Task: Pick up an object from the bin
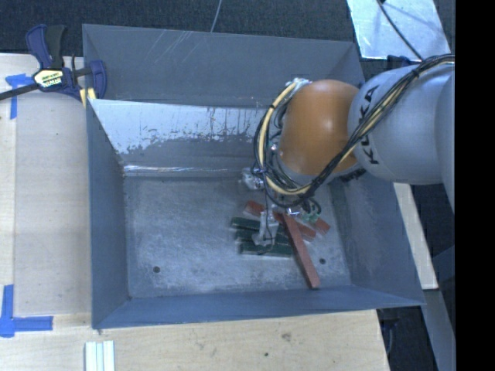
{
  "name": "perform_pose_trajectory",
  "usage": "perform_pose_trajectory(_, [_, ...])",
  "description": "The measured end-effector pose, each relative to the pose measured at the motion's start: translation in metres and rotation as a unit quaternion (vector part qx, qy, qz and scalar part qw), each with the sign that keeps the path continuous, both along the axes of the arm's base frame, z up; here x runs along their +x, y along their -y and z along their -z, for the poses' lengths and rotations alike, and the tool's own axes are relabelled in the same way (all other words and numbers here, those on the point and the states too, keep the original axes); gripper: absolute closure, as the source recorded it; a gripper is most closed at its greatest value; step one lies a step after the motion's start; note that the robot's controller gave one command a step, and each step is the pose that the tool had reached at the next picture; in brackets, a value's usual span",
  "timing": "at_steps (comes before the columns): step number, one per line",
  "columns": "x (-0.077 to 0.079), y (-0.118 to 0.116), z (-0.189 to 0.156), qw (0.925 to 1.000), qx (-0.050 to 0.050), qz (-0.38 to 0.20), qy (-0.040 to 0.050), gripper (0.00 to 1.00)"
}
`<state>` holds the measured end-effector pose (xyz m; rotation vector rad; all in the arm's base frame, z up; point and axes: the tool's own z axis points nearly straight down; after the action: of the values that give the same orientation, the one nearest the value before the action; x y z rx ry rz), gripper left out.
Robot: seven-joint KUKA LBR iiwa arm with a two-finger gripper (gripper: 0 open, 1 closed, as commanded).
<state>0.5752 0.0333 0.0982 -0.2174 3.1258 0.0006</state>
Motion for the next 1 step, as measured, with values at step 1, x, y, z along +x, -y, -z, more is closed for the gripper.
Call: perform_pose_trajectory(1, [-0.001, 0.0097, 0.0215, 1.0, -0.001, 0.003, -0.0081, 0.0])
